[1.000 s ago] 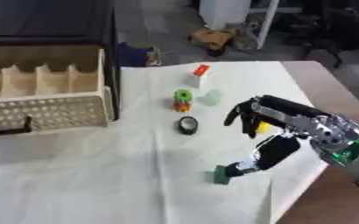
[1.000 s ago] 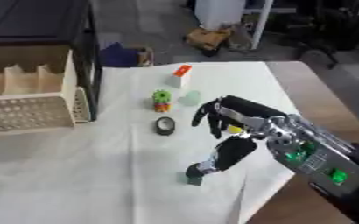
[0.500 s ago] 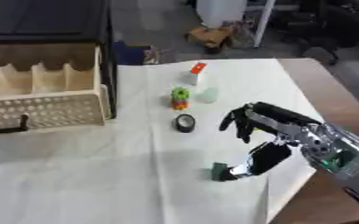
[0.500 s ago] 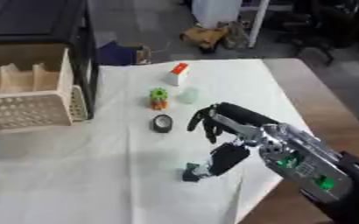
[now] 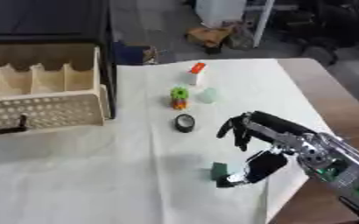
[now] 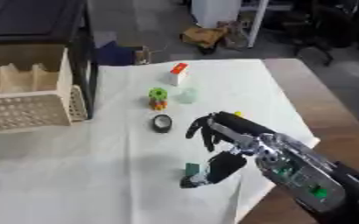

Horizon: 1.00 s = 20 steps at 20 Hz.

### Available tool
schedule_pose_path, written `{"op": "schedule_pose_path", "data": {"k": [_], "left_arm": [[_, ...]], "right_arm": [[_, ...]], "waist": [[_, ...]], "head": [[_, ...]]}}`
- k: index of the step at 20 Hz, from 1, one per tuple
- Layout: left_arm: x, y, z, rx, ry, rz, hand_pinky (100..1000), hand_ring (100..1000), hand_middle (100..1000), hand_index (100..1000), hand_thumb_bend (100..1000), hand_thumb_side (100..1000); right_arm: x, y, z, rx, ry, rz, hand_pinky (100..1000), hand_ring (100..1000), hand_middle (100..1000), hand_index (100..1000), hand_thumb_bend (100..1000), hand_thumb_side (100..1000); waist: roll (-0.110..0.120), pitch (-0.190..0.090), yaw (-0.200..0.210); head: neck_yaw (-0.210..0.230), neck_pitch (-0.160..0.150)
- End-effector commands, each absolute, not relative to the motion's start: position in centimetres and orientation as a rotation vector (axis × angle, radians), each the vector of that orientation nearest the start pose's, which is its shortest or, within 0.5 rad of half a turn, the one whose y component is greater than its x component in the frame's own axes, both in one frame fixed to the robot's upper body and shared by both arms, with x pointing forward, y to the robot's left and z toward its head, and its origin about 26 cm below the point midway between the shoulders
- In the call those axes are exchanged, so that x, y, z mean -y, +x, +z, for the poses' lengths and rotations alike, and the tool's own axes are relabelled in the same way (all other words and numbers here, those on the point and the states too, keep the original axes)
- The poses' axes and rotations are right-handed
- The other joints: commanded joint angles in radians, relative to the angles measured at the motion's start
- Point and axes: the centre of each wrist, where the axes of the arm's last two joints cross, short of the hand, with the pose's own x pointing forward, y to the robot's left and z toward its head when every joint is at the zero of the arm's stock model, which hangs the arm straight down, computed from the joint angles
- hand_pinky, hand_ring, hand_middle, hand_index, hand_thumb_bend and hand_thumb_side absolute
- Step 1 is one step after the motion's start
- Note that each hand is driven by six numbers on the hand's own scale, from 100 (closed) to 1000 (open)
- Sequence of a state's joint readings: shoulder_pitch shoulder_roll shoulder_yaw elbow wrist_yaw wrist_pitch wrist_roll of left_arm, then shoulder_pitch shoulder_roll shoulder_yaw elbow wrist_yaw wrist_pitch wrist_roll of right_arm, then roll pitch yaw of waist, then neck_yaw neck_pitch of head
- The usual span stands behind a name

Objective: Pick up objects from table and place into drawer.

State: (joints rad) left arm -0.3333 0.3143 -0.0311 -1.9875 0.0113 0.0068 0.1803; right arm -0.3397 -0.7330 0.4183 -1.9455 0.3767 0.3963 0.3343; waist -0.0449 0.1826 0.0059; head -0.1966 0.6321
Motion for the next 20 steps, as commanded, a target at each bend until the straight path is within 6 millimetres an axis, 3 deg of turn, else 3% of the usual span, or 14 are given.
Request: {"op": "schedule_pose_path", "data": {"k": [1, 20], "left_arm": [[-24.9, 30.2, 20.9, 2.33, 0.199, -0.184, 319, 385, 527, 776, 100, 1000], [-24.6, 30.2, 20.7, 2.318, 0.171, -0.178, 304, 382, 526, 764, 100, 1000]], "right_arm": [[24.3, 29.5, 17.6, 1.459, -0.552, 1.306, 622, 612, 328, 751, 719, 357], [25.1, 30.8, 14.1, 1.404, -0.538, 1.284, 607, 599, 324, 756, 670, 298]], "waist": [[0.002, -0.012, -0.002], [0.007, -0.007, 0.01]], "head": [[-0.004, -0.001], [-0.016, -0.018]]}}
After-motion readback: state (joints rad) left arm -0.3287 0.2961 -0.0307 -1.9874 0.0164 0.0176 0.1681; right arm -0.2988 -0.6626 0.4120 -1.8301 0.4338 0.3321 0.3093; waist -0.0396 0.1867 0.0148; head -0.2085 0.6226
